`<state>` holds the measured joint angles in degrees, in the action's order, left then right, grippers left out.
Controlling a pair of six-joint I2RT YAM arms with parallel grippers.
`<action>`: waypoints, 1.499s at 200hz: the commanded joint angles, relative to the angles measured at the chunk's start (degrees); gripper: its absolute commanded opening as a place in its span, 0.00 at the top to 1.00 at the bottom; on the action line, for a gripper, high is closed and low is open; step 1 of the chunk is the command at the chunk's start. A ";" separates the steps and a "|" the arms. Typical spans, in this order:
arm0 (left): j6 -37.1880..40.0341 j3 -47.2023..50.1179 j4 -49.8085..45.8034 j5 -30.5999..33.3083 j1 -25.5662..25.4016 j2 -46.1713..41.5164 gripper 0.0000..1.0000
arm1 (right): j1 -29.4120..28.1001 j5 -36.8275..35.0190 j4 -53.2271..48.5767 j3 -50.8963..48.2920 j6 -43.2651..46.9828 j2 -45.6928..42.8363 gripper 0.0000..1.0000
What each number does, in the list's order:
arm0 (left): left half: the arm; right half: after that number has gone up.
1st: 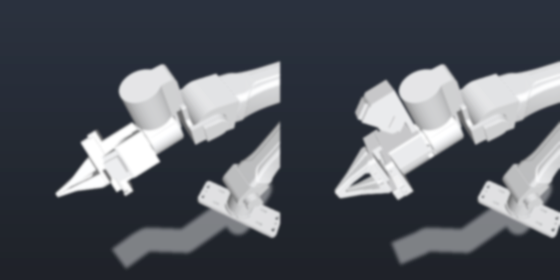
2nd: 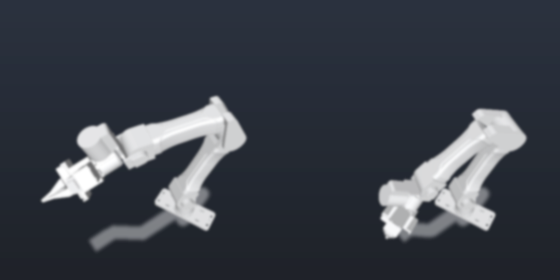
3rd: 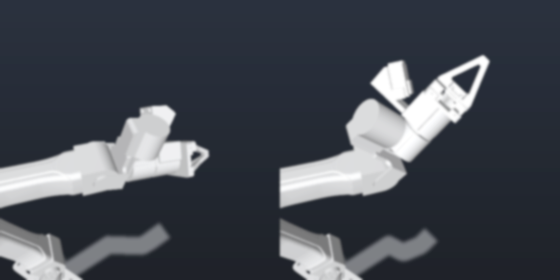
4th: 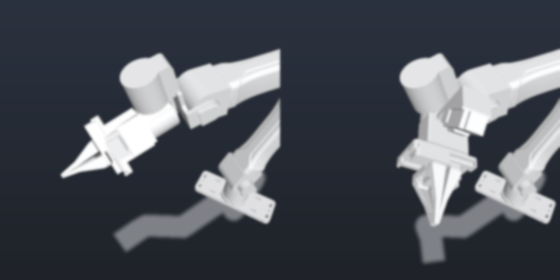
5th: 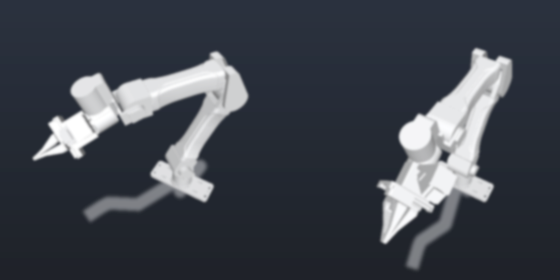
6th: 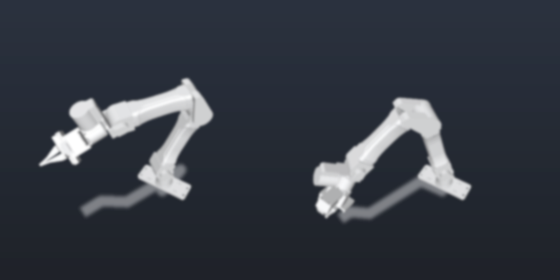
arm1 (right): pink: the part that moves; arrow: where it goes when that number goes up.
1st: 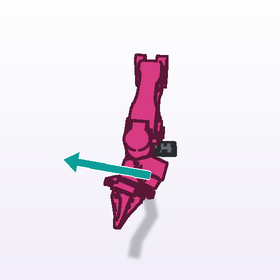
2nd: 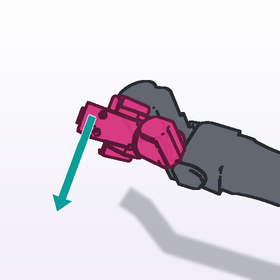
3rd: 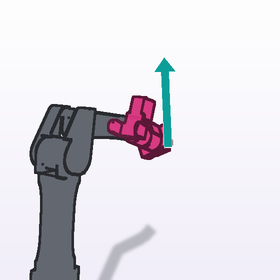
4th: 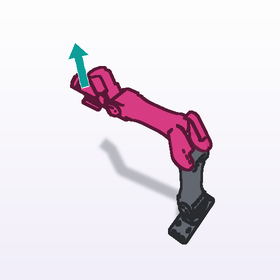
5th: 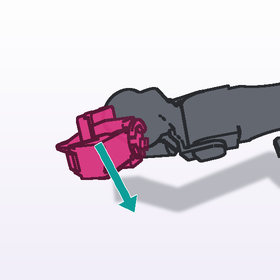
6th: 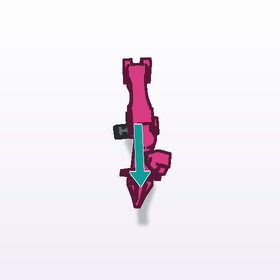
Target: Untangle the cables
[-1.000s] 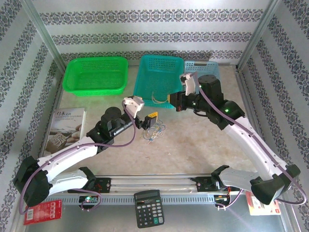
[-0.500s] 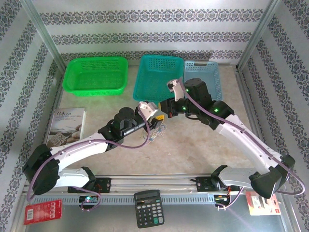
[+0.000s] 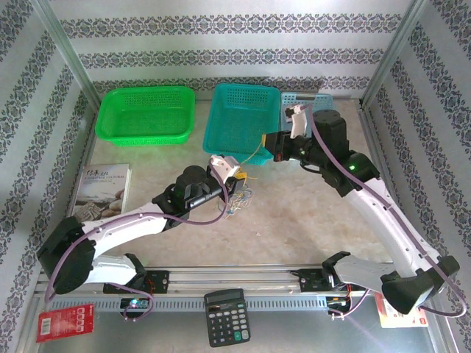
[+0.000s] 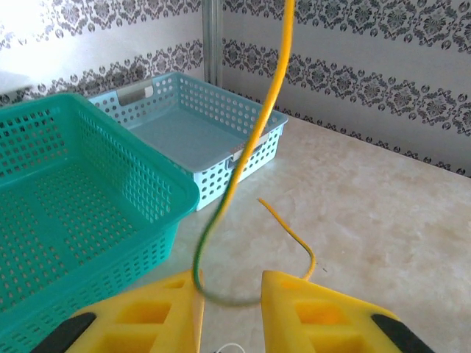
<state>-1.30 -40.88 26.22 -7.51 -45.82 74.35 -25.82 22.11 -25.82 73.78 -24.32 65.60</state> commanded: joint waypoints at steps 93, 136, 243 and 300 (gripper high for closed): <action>-10.94 4.04 2.93 1.06 -0.85 -1.30 0.44 | 18.32 -10.55 14.06 -1.50 -11.60 2.73 1.00; -15.46 4.75 0.28 5.86 -0.88 -4.99 0.20 | 24.77 -17.84 16.72 -0.32 -11.26 14.26 1.00; -18.85 2.65 -7.79 11.55 -0.86 -7.82 0.00 | 27.66 -12.05 13.79 9.35 -8.15 35.32 0.48; -21.69 3.70 -7.42 13.11 -0.85 -7.38 0.00 | 26.37 -7.70 16.31 4.03 -9.89 25.77 0.39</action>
<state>-20.34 -36.97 19.62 3.79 -45.82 67.77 1.34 11.18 -11.66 79.90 -33.28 97.21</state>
